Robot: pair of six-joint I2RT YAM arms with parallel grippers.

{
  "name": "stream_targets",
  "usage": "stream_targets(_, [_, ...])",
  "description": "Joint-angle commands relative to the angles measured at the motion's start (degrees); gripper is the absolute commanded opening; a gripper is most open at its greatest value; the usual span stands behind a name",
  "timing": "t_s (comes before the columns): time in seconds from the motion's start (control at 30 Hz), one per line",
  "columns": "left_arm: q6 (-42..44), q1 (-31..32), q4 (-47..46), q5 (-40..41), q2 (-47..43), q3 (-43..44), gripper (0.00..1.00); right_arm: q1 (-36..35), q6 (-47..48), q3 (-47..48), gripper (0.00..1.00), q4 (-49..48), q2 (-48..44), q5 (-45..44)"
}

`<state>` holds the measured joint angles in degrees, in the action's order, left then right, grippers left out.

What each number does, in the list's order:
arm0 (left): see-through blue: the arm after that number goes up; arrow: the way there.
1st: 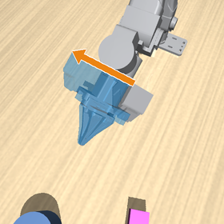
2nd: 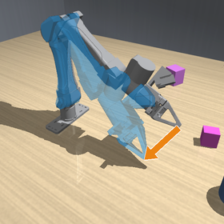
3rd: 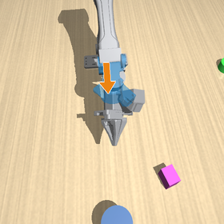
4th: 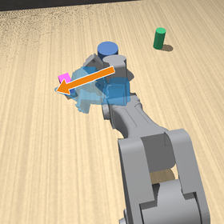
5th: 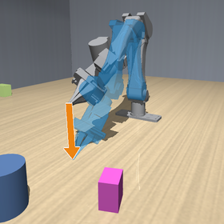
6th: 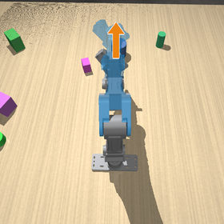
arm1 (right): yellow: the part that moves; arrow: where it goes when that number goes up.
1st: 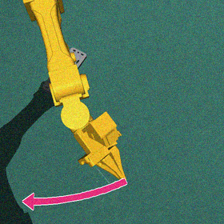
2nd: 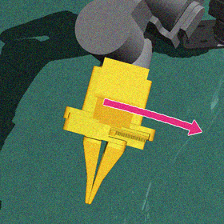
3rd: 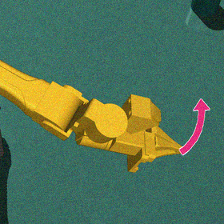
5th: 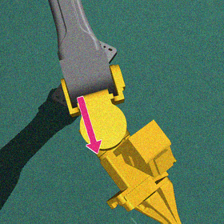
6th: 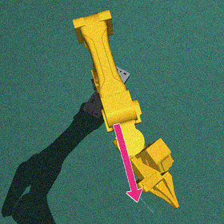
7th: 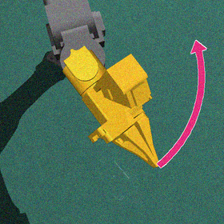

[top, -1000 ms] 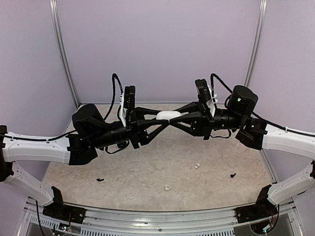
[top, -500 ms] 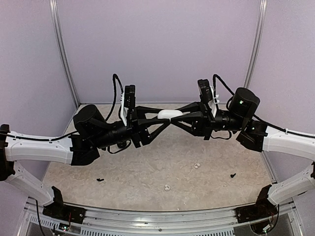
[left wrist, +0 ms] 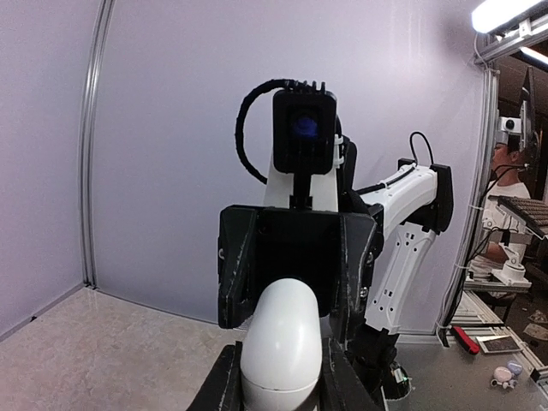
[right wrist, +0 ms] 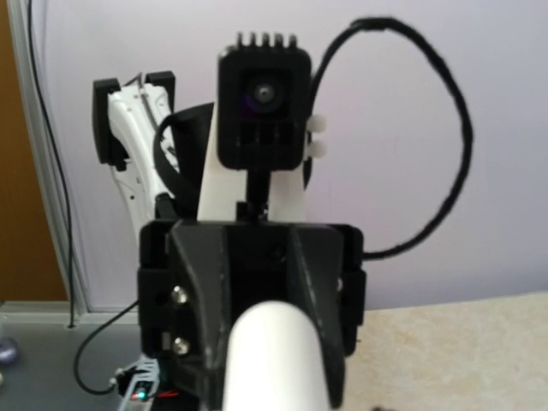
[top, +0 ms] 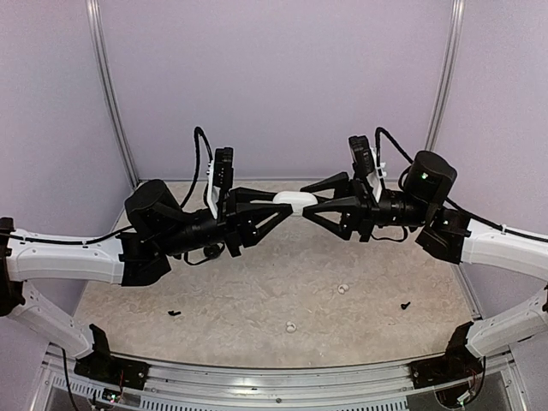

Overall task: Insert the wireless bluetooth earbuds into the charging case
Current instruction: Pass from the right arm to the left, then pass from the left arm to the right

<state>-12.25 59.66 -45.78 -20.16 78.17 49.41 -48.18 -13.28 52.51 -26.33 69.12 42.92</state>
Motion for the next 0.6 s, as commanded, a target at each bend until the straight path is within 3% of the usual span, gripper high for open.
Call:
stream_targets(0.0, [2.11,-0.81,3.65,-2.47,-2.28,0.55,0.18,1.56,1.37,0.51,0.5,4.23,-1.15,1.86])
stream_targets(0.3, [3.77,-1.04,7.82,-3.98,-2.76,1.34,0.16,1.7,4.22,3.45,0.44,11.47,0.42,4.85])
stream_targets(0.57, [4.58,-1.28,8.38,-3.49,-2.9,1.2,0.16,1.69,3.97,3.61,0.24,11.68,0.53,5.01])
